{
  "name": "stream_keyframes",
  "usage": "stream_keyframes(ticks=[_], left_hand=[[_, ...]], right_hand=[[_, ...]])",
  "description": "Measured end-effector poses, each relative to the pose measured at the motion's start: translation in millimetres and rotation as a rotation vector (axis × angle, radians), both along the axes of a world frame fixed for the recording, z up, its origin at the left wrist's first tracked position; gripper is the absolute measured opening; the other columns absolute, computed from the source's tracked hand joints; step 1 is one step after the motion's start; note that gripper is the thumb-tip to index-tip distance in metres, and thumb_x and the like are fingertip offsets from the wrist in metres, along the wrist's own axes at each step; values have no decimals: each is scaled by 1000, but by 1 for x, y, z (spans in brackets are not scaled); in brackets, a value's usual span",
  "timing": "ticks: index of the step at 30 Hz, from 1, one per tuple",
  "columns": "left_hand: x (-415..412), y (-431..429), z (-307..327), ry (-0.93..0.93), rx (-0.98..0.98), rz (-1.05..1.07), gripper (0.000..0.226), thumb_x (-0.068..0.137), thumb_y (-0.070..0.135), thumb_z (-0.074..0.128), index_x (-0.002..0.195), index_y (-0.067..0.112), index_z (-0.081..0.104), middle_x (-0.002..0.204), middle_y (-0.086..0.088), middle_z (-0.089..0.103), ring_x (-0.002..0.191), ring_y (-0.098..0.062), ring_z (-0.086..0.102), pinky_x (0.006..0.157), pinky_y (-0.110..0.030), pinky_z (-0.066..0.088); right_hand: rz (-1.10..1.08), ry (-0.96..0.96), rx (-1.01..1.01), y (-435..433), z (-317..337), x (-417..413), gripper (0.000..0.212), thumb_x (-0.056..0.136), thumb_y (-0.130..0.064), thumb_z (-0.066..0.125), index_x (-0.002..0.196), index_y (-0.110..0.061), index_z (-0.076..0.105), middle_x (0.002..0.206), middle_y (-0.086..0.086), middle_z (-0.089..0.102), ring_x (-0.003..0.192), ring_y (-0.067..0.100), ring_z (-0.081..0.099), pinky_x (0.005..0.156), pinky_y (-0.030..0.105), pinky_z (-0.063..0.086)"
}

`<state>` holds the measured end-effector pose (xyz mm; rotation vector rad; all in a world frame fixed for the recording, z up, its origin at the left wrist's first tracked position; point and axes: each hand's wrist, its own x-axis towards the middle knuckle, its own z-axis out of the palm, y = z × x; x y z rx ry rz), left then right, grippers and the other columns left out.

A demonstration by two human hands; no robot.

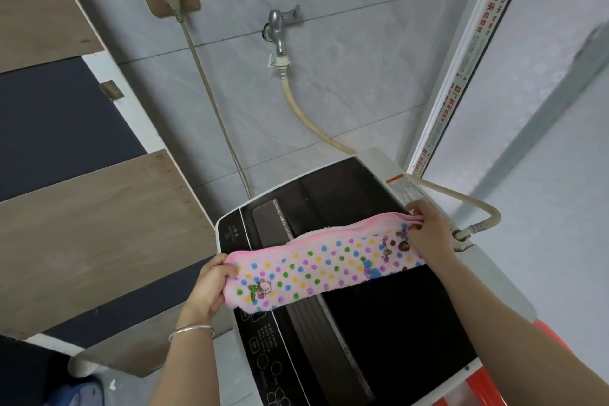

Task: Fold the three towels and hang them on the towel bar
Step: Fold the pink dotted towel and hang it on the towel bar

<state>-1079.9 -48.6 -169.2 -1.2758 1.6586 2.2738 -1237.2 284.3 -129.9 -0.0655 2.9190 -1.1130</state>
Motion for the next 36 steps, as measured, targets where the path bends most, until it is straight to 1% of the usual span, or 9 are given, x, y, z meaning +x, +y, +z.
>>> stream_keyframes(ticks=[4,10,12,15,20,25,27,31,36], left_hand=[[0,-5,1,-143,23,-164,39,82,-2,51,121,-3,48,111,-28,64,96,-42,64,72,-46,57],[-4,-4,9,-247,81,-303,50,92,49,44,102,5,65,93,-20,73,80,-32,71,73,-40,57],[-5,-3,7,-218,61,-273,39,94,39,47,101,5,64,94,-21,72,79,-32,70,72,-41,56],[-5,0,7,-105,-8,-270,14,86,4,56,99,8,60,108,-25,66,91,-37,66,82,-46,54],[-9,5,6,127,4,13,32,82,-22,38,66,5,44,93,-11,63,87,-26,59,69,-34,53],[-17,5,-2,1,-260,161,24,88,-5,47,76,14,53,86,-6,62,77,-23,60,63,-32,49],[-20,5,-8,-54,-404,161,15,88,-1,52,86,14,57,86,-7,61,87,-29,60,70,-33,48],[-20,6,-16,-125,-815,-64,37,85,9,60,122,11,55,128,-11,54,127,-32,40,106,-39,29],[-27,12,-18,-170,-1046,-390,34,89,21,57,123,23,59,140,1,46,132,-26,30,108,-40,25]], right_hand=[[15,18,14,0,-2,-2,21,72,13,54,81,-5,61,92,3,50,89,16,44,76,27,31],[16,23,36,1,-6,-5,22,72,8,56,77,-13,53,90,3,50,88,17,43,73,30,32],[13,27,33,1,-7,-6,23,72,9,55,77,-13,52,91,3,50,88,18,43,73,30,32],[8,38,41,3,-9,-7,23,70,11,55,74,-12,52,91,4,50,89,17,42,74,29,31],[-5,53,43,6,-12,-8,22,68,11,56,70,-11,53,87,2,51,87,20,46,73,30,32],[-43,37,58,6,-11,-8,15,75,4,55,75,-11,55,87,1,54,86,22,52,70,30,36],[-64,29,76,4,-12,-9,14,81,-2,50,87,-11,60,95,4,57,93,24,55,74,32,41],[-99,-12,134,2,-15,-11,31,90,-10,45,115,-14,62,124,9,57,115,27,52,97,41,41],[-108,-9,179,1,-16,-8,40,97,-17,40,136,-12,46,143,11,43,134,30,36,113,44,27]])
